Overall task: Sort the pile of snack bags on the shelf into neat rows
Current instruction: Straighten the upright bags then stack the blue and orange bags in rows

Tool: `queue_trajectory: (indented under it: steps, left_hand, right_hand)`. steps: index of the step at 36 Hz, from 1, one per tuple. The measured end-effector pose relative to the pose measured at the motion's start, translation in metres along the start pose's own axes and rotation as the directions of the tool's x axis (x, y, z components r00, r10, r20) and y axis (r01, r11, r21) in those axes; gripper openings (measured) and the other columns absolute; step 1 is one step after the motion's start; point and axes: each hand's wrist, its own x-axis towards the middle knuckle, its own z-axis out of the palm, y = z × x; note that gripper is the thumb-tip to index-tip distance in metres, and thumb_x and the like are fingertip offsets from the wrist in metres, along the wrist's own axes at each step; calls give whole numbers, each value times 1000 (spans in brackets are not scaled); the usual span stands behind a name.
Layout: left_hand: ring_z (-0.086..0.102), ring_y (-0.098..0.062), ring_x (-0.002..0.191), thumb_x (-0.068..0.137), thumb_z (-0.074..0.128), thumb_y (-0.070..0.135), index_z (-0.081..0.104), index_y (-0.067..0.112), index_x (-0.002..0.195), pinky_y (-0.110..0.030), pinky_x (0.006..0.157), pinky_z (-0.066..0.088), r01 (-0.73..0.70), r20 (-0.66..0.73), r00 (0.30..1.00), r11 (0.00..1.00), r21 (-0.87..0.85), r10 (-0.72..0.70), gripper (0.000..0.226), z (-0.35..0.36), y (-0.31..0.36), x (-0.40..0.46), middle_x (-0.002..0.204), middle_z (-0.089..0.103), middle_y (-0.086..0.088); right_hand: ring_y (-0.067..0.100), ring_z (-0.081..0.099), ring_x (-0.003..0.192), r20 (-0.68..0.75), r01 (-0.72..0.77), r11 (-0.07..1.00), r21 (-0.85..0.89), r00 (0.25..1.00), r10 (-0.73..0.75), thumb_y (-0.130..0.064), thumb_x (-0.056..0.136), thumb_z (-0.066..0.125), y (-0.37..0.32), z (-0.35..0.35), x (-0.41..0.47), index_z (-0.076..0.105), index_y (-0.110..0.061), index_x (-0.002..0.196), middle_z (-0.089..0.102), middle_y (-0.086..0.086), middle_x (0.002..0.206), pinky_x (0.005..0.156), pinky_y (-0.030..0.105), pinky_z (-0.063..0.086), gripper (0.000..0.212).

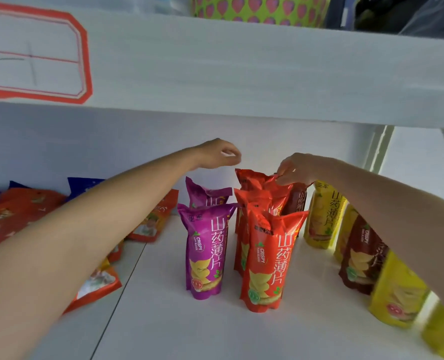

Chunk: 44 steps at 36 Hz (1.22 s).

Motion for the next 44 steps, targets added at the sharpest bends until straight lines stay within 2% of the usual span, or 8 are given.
queue_trajectory:
  steps: [7, 10, 14, 20, 26, 30, 36, 44]
  left_hand:
    - [43, -26, 134, 102, 44, 25, 42, 8, 143, -34, 106, 35, -47, 105, 994, 945, 323, 14, 45, 45, 16, 95, 148, 43, -11]
    - [54, -23, 98, 101, 42, 19, 59, 12, 100, -32, 84, 39, -77, 174, 985, 908, 412, 5, 19, 48, 8, 102, 102, 59, -4]
    - [50, -12, 64, 97, 51, 22, 54, 24, 64, -30, 65, 45, -32, 189, 981, 910, 414, -52, 33, 52, -3, 104, 68, 55, 7]
    - [70, -15, 77, 97, 58, 23, 71, 12, 93, -30, 71, 60, 57, 179, 978, 969, 241, -102, 17, 44, -8, 101, 89, 73, -6]
    - [72, -21, 83, 97, 58, 24, 73, 9, 97, -27, 66, 60, 112, 186, 970, 969, 221, -155, 20, 35, -16, 98, 94, 74, -12]
    - [70, -21, 88, 98, 55, 30, 72, 11, 102, -29, 67, 59, 122, 213, 961, 962, 243, -176, 26, 38, -14, 95, 100, 72, -10]
    - [65, -18, 94, 101, 36, 50, 65, 19, 102, -42, 83, 57, 115, 275, 937, 934, 339, -215, 42, 34, -7, 89, 99, 69, -1]
    - [42, -20, 75, 102, 35, 47, 52, 8, 84, -35, 72, 36, 3, 168, 983, 923, 384, -73, 46, 28, 14, 88, 82, 47, -5]
  right_hand:
    - [12, 72, 75, 142, -25, 989, 144, 990, 4, -25, 94, 62, 31, 4, 22, 63, -18, 100, 70, 2, 98, 62, 28, 58, 10]
    - [16, 71, 74, 178, -21, 980, 199, 984, -15, -19, 96, 58, 24, 10, 27, 61, -14, 95, 68, 2, 92, 63, 29, 59, 5]
    - [17, 71, 69, 156, 17, 968, 250, 986, -58, -16, 98, 54, 17, 16, 26, 58, -12, 99, 64, 6, 96, 57, 26, 58, 6]
    - [14, 69, 62, 116, 54, 960, 273, 989, -89, -15, 96, 57, 12, 12, 28, 60, -15, 92, 63, 5, 95, 53, 20, 53, 5]
    - [25, 71, 78, 102, 89, 974, 206, 988, -112, -19, 93, 59, -2, 15, 34, 62, -19, 87, 68, 1, 90, 54, 19, 51, 7]
    - [15, 63, 63, 93, 111, 978, 175, 987, -128, -20, 94, 57, -7, 18, 37, 60, -20, 90, 68, 1, 89, 44, 15, 44, 5]
    - [18, 71, 87, 133, 56, 973, 226, 987, -87, -28, 97, 53, -2, 4, 26, 60, -20, 109, 62, -2, 103, 73, 33, 61, 16]
    - [13, 72, 88, 37, -20, 992, 127, 999, 15, -27, 93, 58, 40, -44, -21, 67, -17, 106, 71, -1, 101, 78, 35, 60, 18]
